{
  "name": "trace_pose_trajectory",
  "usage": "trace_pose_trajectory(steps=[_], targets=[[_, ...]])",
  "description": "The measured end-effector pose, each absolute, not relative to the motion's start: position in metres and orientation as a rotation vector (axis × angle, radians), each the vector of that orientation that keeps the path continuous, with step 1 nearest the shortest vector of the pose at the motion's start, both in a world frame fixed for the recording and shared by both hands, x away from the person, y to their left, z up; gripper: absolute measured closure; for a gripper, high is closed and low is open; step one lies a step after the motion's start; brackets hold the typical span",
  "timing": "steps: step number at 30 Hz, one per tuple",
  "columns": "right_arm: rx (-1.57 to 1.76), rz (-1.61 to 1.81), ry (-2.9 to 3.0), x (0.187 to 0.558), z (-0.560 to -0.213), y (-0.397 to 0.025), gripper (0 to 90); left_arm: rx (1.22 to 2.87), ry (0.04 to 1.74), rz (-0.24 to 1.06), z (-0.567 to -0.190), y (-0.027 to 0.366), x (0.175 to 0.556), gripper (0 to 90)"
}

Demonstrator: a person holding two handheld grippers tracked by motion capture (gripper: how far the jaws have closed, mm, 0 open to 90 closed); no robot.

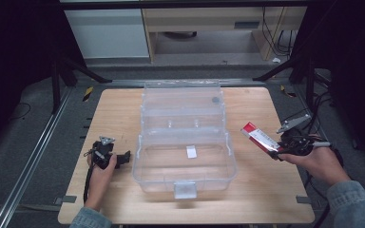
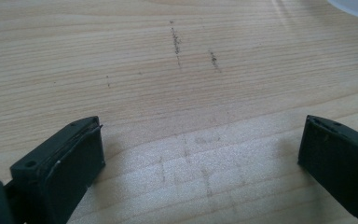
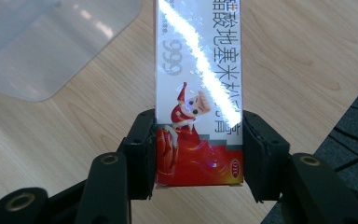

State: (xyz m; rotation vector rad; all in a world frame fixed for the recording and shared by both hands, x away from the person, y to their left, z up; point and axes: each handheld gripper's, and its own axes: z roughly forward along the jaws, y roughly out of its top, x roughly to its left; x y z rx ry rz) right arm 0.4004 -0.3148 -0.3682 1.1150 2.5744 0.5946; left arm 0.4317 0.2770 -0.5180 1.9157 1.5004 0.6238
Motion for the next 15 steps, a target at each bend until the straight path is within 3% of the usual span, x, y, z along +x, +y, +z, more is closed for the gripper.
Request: trace_pose_trajectory(steps=[15], targets=[[1.019, 0.643, 2.559, 0.394, -0.321, -0.297, 51.7, 1.916, 1.502, 0.624, -0.518, 0.276, 0.431, 0.0]])
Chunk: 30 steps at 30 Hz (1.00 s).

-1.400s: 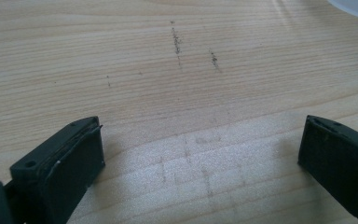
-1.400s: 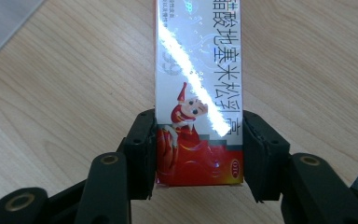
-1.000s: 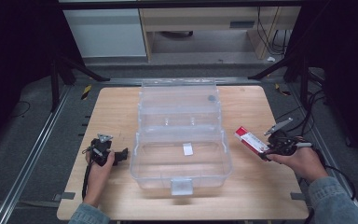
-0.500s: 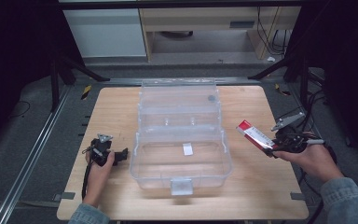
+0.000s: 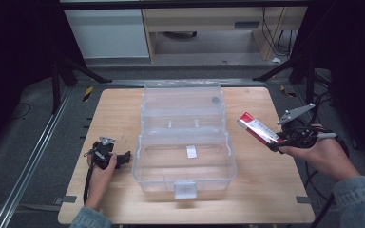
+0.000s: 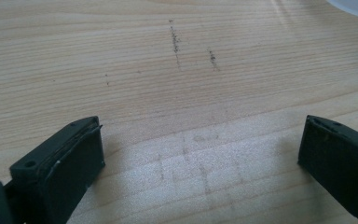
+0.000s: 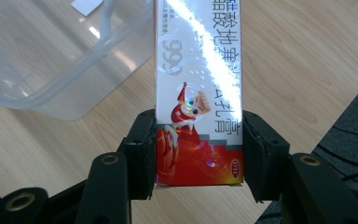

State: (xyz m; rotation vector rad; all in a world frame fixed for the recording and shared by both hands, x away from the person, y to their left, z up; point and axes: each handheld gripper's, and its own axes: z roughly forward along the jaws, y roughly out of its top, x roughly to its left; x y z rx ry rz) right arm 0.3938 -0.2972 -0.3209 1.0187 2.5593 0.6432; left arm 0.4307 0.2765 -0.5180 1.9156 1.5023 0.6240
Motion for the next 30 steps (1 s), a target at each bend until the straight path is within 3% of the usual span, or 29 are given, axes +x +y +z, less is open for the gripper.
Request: trace_pose_trajectory(steps=[30], targets=[[0.793, 0.714, 2.620, 0.396, -0.288, -0.227, 51.8, 1.915, 1.496, 0.622, -0.518, 0.276, 0.430, 0.0]])
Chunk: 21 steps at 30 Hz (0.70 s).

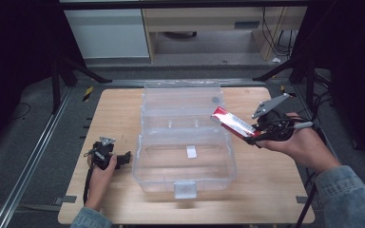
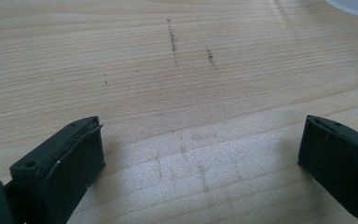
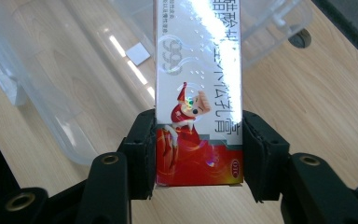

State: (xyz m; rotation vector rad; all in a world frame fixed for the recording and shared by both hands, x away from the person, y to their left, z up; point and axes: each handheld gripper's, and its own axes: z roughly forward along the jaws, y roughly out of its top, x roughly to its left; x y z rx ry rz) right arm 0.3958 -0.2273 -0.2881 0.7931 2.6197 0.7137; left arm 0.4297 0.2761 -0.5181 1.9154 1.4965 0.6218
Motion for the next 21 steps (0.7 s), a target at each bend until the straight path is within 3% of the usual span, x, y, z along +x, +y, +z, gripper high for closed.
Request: trace_pose_trajectory(steps=[21], targets=[[0.571, 0.765, 2.726, 0.403, -0.290, -0.153, 51.8, 1.929, 1.480, 0.616, -0.518, 0.276, 0.427, 0.0]])
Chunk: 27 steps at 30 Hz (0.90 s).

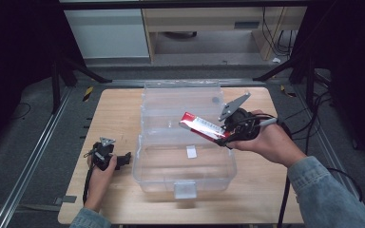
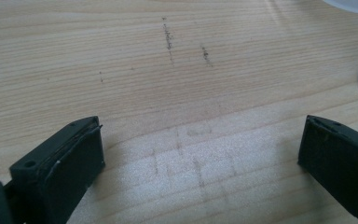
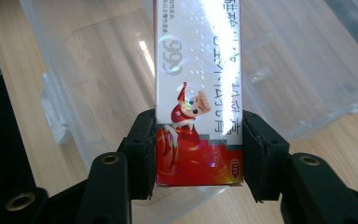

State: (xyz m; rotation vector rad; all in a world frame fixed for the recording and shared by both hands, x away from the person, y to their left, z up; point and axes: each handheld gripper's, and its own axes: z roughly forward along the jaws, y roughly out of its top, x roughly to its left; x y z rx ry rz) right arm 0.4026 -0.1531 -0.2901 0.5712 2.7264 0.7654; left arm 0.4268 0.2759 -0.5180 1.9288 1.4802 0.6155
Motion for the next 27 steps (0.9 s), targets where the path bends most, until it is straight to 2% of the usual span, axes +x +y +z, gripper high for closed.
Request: trace_pose_trajectory(steps=[27], targets=[[0.312, 0.720, 2.872, 0.408, -0.329, -0.078, 51.7, 1.935, 1.467, 0.610, -0.518, 0.276, 0.424, 0.0]])
